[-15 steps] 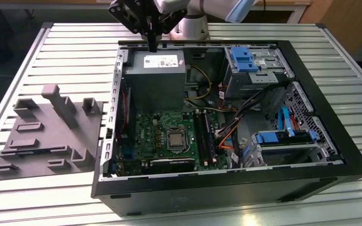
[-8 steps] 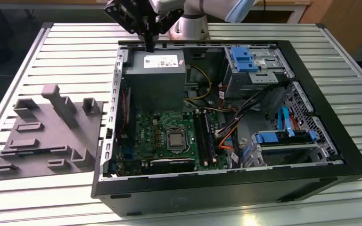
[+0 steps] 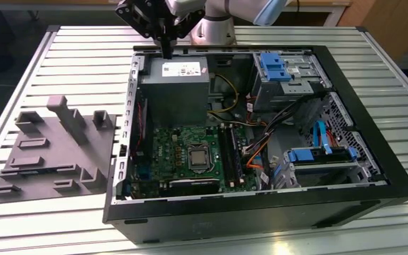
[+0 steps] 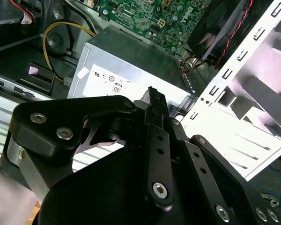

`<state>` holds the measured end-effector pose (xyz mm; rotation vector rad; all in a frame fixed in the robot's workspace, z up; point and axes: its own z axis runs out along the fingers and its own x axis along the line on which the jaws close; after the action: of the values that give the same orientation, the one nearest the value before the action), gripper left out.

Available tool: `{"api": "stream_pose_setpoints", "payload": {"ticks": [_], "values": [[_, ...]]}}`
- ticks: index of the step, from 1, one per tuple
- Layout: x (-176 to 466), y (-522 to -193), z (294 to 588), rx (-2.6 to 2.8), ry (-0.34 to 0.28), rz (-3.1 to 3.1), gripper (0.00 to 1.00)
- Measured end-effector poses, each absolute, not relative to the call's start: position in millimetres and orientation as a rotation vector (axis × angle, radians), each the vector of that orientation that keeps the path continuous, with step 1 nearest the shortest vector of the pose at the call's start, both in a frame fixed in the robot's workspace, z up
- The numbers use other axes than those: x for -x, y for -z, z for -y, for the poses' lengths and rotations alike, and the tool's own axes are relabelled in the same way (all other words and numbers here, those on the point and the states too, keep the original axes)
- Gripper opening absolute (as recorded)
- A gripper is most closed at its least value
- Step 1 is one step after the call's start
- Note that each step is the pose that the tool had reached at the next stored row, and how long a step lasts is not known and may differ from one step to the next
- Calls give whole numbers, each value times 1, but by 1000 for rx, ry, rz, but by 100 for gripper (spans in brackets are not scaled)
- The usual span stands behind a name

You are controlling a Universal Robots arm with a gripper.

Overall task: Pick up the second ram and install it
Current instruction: 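Reach for the second ram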

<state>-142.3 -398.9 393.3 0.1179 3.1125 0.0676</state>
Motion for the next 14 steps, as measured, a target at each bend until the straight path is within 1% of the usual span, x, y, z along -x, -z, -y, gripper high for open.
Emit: {"api": "stream_pose_setpoints", "payload": {"ticks": [14], "values": [[150, -393, 399, -118, -68, -3113, 11]]}}
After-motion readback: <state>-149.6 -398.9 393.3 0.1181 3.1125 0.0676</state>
